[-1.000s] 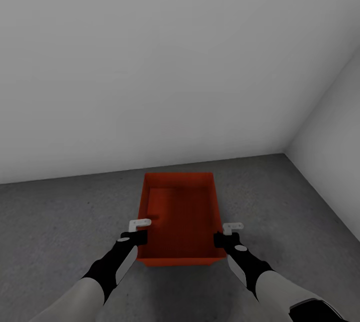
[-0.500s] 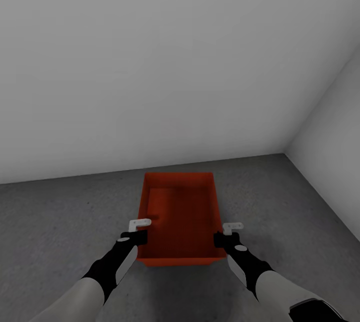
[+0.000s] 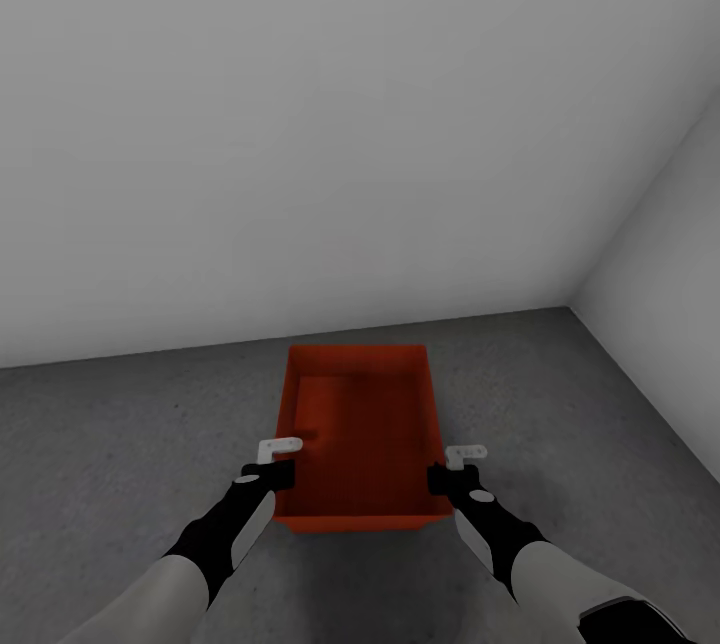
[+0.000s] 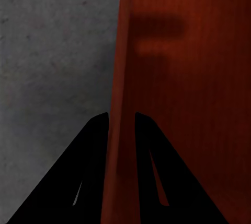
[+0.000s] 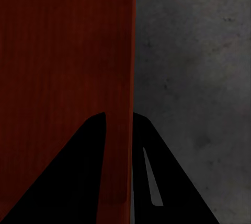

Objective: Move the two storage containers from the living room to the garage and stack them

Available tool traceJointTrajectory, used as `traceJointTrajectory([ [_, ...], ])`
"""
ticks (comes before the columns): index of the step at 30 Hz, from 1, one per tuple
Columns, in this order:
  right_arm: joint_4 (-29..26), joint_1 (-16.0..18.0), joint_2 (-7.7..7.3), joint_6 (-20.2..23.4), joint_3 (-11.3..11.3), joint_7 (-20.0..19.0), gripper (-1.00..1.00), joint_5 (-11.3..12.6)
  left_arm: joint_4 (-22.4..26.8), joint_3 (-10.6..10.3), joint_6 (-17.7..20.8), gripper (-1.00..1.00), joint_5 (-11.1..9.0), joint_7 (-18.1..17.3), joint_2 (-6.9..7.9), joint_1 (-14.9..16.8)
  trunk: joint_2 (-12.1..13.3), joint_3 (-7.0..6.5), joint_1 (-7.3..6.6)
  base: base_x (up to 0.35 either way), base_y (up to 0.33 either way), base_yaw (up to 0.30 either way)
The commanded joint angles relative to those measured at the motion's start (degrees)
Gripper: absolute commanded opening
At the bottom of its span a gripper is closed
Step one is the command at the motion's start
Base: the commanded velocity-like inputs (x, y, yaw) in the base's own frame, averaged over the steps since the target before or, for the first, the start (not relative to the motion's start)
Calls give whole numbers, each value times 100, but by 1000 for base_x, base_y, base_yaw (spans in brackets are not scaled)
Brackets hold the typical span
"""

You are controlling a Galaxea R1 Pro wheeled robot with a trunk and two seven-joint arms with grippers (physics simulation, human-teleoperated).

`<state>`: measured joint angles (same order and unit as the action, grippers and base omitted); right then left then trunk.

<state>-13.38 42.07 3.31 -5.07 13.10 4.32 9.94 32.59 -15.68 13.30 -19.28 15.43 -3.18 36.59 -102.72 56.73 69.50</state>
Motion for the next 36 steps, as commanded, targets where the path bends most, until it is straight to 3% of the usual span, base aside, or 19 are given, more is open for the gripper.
traceJointTrajectory([
  [1,161,3,-6,-30,-60,34,-100,78,27,116,-276,-100,39,74,11,6,-2,4,-1,0,0,0],
  [12,161,3,-6,-30,-60,34,-100,78,22,110,-276,-100,-210,79,27,6,-2,4,-1,74,0,0],
  [36,161,3,-6,-30,-62,34,-100,78,32,103,-273,-100,-260,82,13,6,-2,4,-1,3,0,0],
])
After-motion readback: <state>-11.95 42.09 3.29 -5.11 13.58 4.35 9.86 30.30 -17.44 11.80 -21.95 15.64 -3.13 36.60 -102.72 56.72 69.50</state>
